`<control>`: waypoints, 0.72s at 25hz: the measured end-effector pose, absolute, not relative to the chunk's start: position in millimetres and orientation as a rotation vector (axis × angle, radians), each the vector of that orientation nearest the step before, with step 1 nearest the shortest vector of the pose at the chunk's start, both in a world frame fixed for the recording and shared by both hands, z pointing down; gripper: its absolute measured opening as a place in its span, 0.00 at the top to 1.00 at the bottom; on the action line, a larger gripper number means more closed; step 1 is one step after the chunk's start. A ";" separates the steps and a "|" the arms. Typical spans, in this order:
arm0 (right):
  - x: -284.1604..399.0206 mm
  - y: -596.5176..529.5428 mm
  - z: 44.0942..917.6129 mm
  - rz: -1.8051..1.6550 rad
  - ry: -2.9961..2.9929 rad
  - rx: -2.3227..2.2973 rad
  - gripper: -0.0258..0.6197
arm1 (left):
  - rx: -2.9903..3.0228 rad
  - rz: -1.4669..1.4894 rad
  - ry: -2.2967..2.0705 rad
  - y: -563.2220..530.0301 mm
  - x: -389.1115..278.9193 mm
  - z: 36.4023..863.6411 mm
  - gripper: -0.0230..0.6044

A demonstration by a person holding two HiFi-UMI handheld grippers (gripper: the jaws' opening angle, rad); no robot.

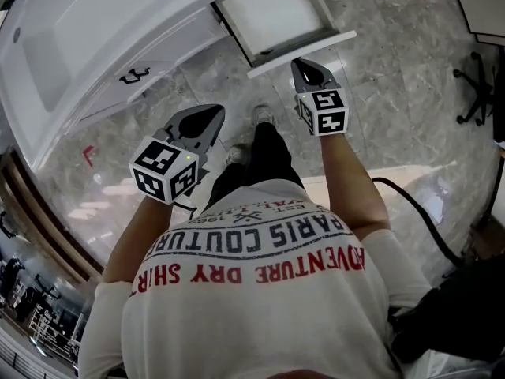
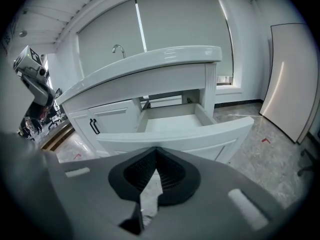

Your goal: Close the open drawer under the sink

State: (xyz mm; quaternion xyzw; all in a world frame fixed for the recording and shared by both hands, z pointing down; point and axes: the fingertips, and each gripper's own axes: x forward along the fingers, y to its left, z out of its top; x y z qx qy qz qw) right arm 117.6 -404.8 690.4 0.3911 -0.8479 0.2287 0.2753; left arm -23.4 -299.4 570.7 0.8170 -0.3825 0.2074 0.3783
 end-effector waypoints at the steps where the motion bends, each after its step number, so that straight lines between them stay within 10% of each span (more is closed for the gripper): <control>1: 116.9 -404.8 690.9 0.622 -2.279 1.049 0.96 | 2.084 0.534 -0.976 -298.5 -24.2 572.3 0.96; 18: 91.9 -437.8 692.0 0.603 -2.312 1.019 0.96 | 2.018 0.525 -1.021 -304.1 -52.1 586.4 0.96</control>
